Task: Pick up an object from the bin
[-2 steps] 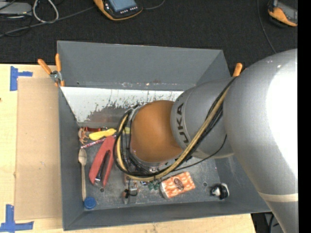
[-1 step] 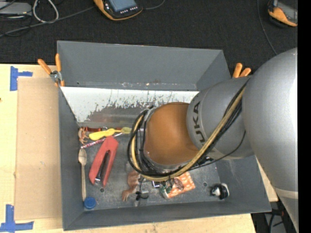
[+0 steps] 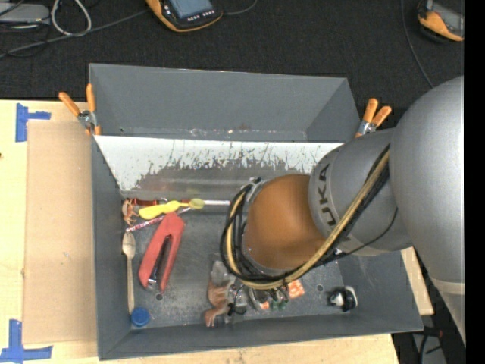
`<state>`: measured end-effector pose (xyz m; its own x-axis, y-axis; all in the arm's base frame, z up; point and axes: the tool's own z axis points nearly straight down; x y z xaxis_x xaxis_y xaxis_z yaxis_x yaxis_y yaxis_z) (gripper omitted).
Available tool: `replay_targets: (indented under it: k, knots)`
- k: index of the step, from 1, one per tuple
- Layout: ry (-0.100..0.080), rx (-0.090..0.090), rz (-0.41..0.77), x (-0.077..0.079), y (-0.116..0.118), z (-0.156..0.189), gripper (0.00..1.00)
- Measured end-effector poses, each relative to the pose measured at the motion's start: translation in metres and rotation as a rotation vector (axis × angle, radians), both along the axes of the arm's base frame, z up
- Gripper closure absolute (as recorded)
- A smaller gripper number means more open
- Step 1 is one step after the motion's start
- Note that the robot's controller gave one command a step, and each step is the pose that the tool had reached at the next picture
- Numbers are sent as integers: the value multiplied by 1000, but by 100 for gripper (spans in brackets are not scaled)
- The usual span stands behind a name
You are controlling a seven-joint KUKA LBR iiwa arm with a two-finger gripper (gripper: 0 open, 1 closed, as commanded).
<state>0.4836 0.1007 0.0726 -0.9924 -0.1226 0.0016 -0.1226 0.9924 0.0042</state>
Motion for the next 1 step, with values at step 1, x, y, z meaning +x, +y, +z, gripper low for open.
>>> replay_targets:
  k: [1]
  knots:
    - [0, 0, -1, 0, 0, 0, 100]
